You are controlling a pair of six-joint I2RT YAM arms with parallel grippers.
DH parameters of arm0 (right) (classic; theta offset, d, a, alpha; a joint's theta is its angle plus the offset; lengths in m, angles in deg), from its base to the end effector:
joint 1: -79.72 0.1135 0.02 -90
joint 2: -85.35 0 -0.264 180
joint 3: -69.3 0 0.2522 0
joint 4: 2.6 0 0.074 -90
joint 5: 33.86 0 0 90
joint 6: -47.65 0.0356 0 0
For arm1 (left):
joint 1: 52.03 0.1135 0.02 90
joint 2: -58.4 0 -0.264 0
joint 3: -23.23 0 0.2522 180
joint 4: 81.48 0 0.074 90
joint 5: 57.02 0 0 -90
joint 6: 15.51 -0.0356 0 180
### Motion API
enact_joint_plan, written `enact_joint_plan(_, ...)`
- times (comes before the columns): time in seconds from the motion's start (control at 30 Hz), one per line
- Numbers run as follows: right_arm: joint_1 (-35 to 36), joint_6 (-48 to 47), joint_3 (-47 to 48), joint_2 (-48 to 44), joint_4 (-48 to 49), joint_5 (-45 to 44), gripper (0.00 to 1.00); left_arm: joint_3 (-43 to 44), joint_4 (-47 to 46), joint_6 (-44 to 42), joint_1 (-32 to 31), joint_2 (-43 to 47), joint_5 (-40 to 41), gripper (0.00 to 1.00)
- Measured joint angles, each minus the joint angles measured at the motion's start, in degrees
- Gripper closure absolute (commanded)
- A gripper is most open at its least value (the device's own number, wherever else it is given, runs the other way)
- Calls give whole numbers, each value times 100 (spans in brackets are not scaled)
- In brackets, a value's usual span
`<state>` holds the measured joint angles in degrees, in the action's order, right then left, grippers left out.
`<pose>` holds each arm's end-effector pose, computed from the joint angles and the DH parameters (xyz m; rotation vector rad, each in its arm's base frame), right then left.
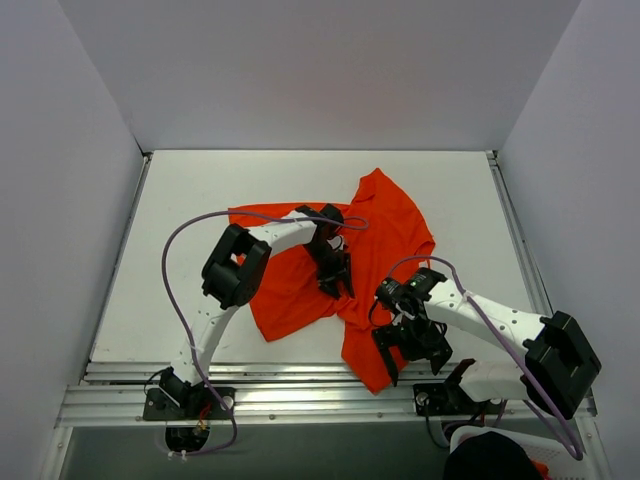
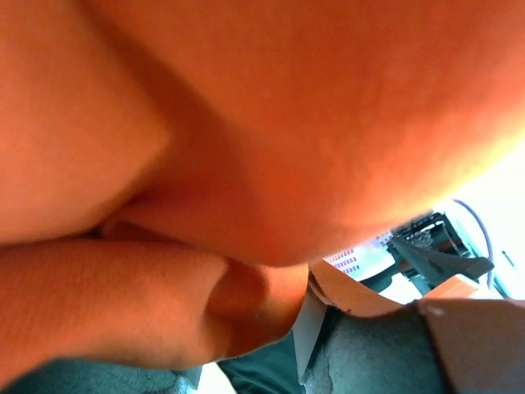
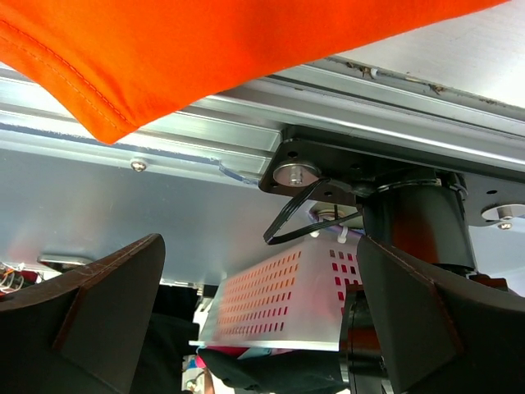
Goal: Fold and stack the t-shirts
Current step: Flatten the tshirt out
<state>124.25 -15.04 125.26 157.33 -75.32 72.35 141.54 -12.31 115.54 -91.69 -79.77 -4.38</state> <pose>0.1236 0.1355 0.1868 0.4495 -2.9375 -0.3619 0.3370 -0.3074 0.1016 0.0245 -2.6461 0.6963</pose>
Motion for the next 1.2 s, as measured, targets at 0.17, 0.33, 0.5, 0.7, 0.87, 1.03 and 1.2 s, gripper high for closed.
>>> enact_joint_plan(0.17, -31, 35, -31, 2, 87, -13, 0, -498, -448, -219, 136, 225, -247, 48)
enact_joint_plan(0.33, -31, 90, -57, 24, 153, -9, 0, -726, -734, -461, 236, 304, -505, 42)
enact_joint_plan(0.5, -48, 122, -81, 96, 197, -11, 0, -623, -968, -807, 286, 334, -811, 6)
enact_joint_plan(0.7, -229, 157, -94, 111, 201, -42, 0, -229, -608, -1333, 341, 85, -1034, 6)
enact_joint_plan(0.87, -291, 286, -94, 74, 201, -61, 0, 68, -227, -2044, 363, -98, -1231, 6)
enact_joint_plan(1.03, -293, 426, -94, 4, 199, -81, 0, 520, 341, -2997, 396, -389, -1550, 6)
enact_joint_plan(1.2, -293, 553, -94, -55, 197, -90, 0, 627, 619, -4022, 511, -540, -2120, 6)
